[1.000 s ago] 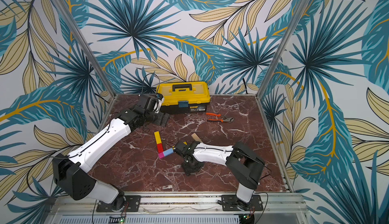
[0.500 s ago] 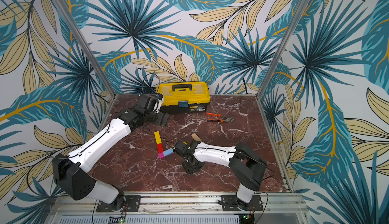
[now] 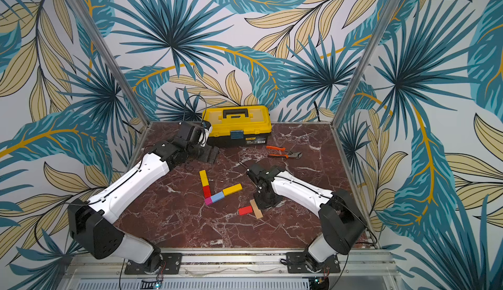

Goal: Assemble the letter v with building blocks
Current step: Pick up the building block from the center of the board, then assemble the building block at the center of the board.

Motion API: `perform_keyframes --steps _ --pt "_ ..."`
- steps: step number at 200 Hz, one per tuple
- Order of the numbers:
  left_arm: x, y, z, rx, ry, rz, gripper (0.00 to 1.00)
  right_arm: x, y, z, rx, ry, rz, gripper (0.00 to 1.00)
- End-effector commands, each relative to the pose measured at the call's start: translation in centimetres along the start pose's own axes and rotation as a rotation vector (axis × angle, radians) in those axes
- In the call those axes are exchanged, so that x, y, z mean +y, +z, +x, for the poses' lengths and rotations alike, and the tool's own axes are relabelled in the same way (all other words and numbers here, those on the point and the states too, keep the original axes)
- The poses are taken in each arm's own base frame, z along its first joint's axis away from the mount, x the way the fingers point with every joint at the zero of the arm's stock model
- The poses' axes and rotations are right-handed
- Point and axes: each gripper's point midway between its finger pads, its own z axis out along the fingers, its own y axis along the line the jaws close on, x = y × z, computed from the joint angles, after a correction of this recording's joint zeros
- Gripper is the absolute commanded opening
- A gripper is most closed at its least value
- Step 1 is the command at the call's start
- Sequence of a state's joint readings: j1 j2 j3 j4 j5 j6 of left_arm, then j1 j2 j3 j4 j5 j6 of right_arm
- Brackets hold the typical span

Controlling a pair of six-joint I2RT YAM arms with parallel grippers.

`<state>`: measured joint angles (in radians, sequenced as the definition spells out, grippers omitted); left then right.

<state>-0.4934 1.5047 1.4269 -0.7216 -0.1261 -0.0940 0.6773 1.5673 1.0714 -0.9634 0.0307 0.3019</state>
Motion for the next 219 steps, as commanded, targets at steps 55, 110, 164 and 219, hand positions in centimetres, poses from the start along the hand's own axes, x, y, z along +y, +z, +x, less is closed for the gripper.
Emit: perform_keyframes --steps 55,110,164,219 --pt "0.2 -1.0 -1.3 -0.045 0.002 0.006 0.99 -1.4 2.6 1.2 0.160 -0.001 -0.020 0.27" --pt "0.2 -0.8 -1.2 -0.043 0.005 0.005 0.99 -1.5 3.6 0.5 0.178 -0.016 -0.039 0.27" --pt "0.2 -0.7 -1.2 -0.042 0.006 0.006 0.99 -1.6 4.2 -0.5 0.174 -0.024 -0.062 0.26" --pt "0.3 -0.6 -1.1 -0.038 0.008 0.003 0.99 -1.6 5.2 -1.5 0.174 -0.022 -0.077 0.25"
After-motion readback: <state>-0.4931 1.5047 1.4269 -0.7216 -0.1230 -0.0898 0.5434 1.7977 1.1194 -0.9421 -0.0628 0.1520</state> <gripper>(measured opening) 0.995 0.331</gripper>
